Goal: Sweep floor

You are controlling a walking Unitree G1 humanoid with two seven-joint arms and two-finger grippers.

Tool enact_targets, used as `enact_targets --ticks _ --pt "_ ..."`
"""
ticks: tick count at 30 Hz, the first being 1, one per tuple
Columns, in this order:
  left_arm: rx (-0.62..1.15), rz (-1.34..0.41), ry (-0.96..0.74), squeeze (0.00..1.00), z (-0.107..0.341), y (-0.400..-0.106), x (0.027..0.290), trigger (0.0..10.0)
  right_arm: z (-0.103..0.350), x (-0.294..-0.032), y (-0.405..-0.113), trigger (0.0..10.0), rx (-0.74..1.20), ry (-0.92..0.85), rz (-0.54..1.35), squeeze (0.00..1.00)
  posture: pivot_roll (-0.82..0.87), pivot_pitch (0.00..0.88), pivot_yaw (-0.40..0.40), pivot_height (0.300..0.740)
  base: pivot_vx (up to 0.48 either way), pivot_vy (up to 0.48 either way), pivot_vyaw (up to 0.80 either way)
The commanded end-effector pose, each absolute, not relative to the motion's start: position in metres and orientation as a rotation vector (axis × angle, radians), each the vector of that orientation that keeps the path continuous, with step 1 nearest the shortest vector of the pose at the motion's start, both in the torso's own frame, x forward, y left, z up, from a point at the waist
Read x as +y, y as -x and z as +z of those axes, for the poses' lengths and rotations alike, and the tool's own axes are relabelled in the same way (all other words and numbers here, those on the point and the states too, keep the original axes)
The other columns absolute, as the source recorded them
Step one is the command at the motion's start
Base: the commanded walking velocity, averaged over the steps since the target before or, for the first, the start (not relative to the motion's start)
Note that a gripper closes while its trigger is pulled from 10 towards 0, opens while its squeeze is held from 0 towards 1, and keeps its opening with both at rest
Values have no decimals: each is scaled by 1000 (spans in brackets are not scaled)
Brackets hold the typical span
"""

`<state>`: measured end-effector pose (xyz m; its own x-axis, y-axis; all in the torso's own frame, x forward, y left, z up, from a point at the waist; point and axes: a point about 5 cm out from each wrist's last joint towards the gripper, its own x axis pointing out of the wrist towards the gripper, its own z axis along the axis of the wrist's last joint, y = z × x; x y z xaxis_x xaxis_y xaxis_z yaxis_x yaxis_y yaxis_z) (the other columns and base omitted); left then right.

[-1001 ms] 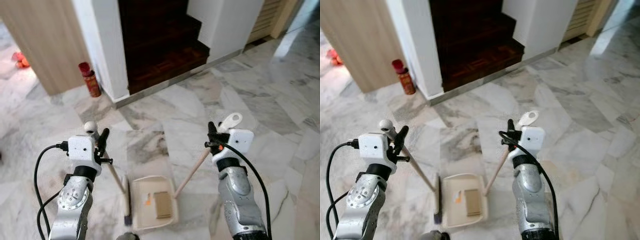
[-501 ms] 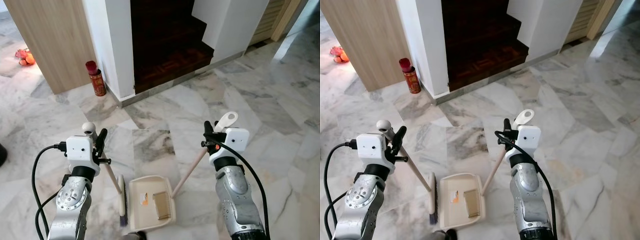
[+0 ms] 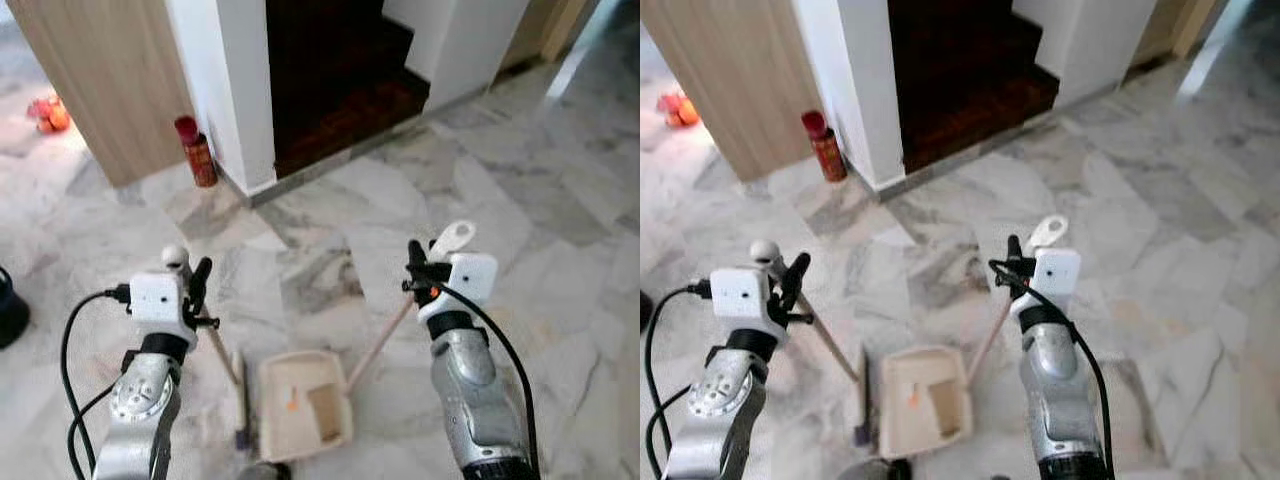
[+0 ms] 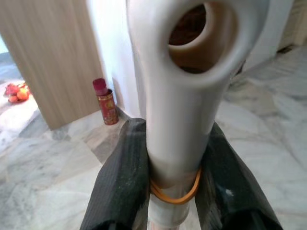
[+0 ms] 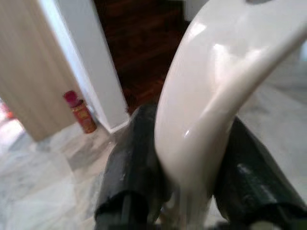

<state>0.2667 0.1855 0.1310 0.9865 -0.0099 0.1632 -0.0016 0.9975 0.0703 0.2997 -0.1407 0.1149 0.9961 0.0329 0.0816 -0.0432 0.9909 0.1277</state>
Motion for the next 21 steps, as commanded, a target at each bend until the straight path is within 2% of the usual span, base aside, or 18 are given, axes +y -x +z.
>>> enact_targets --ticks 1,21 --pt "-204 -7 -76 0 140 -265 186 10000 125 -140 -302 10000 -123 -127 43 0 175 168 -20 740 0 292 0" --pt "-202 -7 -77 0 140 -265 186 10000 124 -140 -301 10000 -118 -126 44 0 176 167 -20 740 0 294 0"
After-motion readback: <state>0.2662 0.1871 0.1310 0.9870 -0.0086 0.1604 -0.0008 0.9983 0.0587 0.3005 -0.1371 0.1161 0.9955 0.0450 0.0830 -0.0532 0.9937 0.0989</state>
